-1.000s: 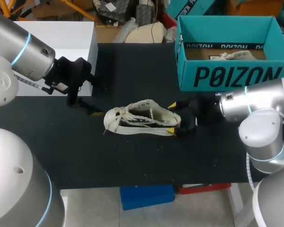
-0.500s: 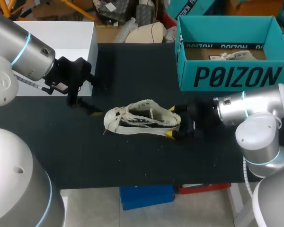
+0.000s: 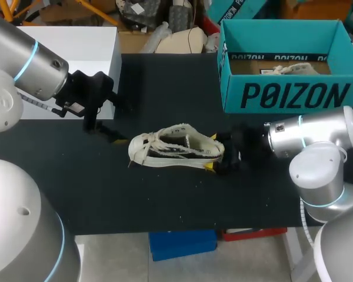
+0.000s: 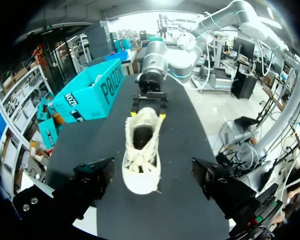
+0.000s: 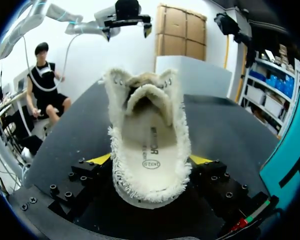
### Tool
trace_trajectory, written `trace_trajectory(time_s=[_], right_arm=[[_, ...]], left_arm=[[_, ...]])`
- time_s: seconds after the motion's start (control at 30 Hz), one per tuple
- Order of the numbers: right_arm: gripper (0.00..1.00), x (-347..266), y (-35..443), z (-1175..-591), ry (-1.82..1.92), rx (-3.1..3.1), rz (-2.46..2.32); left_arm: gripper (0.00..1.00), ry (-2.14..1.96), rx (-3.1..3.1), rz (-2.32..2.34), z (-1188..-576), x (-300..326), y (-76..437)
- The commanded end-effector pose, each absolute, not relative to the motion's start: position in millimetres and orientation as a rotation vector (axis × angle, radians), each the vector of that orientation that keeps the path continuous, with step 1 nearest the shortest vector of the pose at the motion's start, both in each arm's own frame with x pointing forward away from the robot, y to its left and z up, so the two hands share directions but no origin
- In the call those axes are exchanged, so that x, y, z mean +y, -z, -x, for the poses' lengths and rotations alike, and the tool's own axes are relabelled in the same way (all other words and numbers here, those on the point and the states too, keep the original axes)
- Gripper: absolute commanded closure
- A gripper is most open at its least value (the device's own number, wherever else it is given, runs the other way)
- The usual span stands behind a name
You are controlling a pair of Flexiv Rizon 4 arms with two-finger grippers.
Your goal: Take the shoe out of the shoebox, open the shoe tongue, remove and reinsert the insole, then place the shoe into the shoebox
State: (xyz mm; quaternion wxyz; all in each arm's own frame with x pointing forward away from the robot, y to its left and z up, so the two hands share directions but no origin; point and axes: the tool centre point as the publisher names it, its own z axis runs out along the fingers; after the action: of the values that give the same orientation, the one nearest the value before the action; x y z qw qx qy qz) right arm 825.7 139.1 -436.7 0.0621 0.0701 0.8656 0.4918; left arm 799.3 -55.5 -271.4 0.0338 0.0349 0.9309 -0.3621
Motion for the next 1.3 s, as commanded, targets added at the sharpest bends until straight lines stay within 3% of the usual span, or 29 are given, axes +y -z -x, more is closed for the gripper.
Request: trace_trajectory(time_s=[0.03,0.17,0.37,0.87,1.17,1.3], right_arm=[[1.0,142,438,-825,-1.481,2.619,-0.217],[1.0,142,438,-825,-1.481,2.619,-0.217],[1.0,142,438,-825,-1.481,2.619,-0.217],[1.0,142,438,-825,-1.481,2.619,-0.217],[1.0,142,438,-825,-1.481,2.619,-0.217],[1.0,142,438,-825,-1.481,2.619,-0.217]], left_arm=[[0.0,1.029,2.84,-0.103,-799,-65,262],[0.0,0.947,2.844,0.128,-795,-85,251],[0.0,0.776,2.821,0.748,-812,-99,275],[0.0,0.771,2.859,0.763,-812,-100,277],[0.0,0.051,2.518,1.579,-819,-133,284],[0.0,0.047,2.457,1.801,-820,-132,278]])
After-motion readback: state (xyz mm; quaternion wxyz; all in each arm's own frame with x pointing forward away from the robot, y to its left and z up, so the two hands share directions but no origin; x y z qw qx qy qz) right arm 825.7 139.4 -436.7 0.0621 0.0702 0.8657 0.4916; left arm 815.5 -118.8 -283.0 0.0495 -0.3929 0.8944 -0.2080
